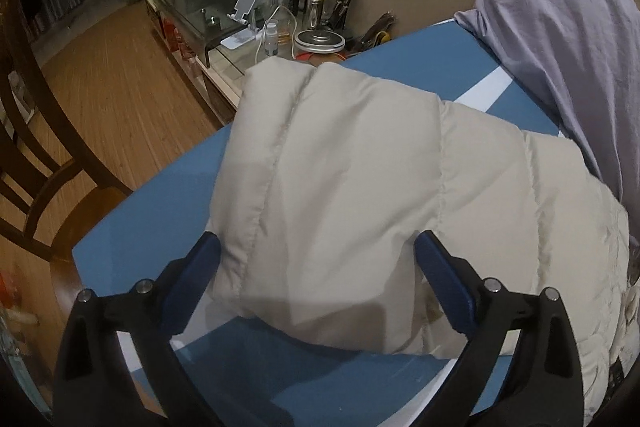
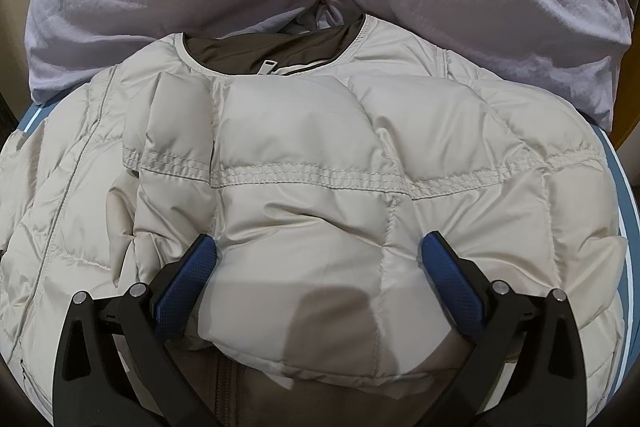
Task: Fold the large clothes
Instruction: 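Grasp the cuff of the other sleeve with the left tool, then fold the gripped sleeve across the jacket body and release it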
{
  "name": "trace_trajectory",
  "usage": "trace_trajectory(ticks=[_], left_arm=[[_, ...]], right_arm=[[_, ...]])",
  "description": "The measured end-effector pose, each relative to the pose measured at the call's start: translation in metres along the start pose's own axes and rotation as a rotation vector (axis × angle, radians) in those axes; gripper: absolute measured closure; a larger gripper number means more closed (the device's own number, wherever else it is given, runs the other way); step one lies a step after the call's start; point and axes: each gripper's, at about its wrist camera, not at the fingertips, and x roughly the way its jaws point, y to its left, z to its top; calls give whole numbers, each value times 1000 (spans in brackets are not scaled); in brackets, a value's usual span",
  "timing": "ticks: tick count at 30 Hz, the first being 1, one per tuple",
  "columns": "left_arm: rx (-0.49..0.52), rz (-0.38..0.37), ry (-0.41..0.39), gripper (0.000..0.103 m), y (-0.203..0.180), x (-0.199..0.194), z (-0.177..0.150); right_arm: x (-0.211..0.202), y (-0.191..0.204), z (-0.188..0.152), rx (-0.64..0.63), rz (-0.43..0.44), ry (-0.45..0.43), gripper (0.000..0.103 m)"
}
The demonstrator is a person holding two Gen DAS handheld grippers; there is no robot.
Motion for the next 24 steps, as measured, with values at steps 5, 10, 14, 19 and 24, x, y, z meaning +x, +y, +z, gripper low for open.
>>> trace_trajectory(ticks=[5, 10, 14, 19, 24], left_arm=[[17, 12, -23, 22, -4, -1, -4], [-8, -23, -50, 63, -2, -5, -6], [-29, -81, -51, 81, -3, -7, -5], [-22, -103, -81, 87, -18, -21, -5], [53, -137, -159, 87, -45, -51, 0]], right_arm=[[0, 0, 0, 0, 0, 0, 1], [0, 0, 0, 0, 0, 0, 1], [0, 0, 0, 0, 2, 1, 1], [0, 1, -1, 0, 4, 4, 1], [-1, 1, 1, -3, 16, 16, 1]])
